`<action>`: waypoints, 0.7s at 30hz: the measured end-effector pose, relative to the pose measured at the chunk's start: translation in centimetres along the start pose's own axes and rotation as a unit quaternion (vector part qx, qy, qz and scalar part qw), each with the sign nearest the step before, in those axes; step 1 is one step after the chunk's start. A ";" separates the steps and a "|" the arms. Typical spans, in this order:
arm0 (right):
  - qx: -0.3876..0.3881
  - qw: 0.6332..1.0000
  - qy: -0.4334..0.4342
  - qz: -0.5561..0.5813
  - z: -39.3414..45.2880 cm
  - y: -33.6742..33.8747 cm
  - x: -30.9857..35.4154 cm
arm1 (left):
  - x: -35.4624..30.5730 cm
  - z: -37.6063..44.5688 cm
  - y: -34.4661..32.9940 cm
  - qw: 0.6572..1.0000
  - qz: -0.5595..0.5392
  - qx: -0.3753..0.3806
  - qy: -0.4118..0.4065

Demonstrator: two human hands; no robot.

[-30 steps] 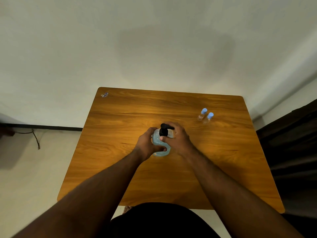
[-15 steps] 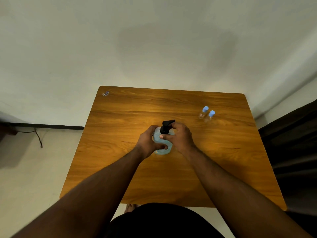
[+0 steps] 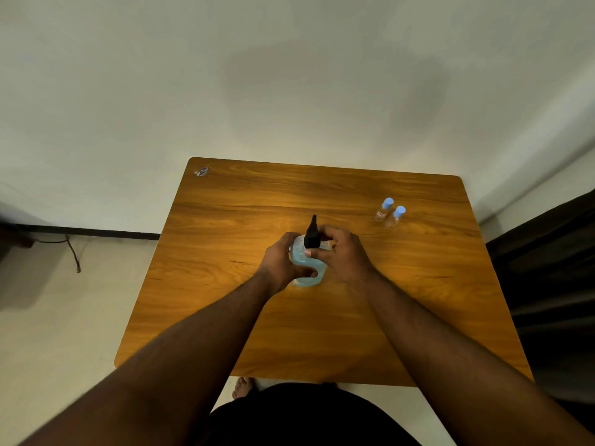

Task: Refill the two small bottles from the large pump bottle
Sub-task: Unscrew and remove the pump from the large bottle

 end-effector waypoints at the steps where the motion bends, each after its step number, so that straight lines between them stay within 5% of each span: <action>1: -0.005 1.000 0.005 -0.005 0.1 0.3 0.4 | 0.0 0.0 0.0 1.000 0.000 0.000 0.002; 6: -0.049 0.999 0.023 0.001 0.5 3.6 2.7 | -0.2 0.0 0.1 1.000 -0.001 -0.003 0.003; 11: -0.006 0.999 0.033 -0.007 0.7 5.6 3.9 | -0.1 -0.1 0.1 1.000 0.001 -0.006 0.001; 21: -0.093 0.995 0.045 0.008 0.0 7.4 5.3 | -0.4 0.0 0.0 1.000 0.009 -0.002 0.010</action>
Point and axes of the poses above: each hand's wrist, its own z-axis towards the middle knuckle, its own y-axis out of the back of the hand, x = y × z, the point moved 7 cm from there along z, towards the middle knuckle, and after that the axes turned 13 degrees about -z, right-handed, at the moved point
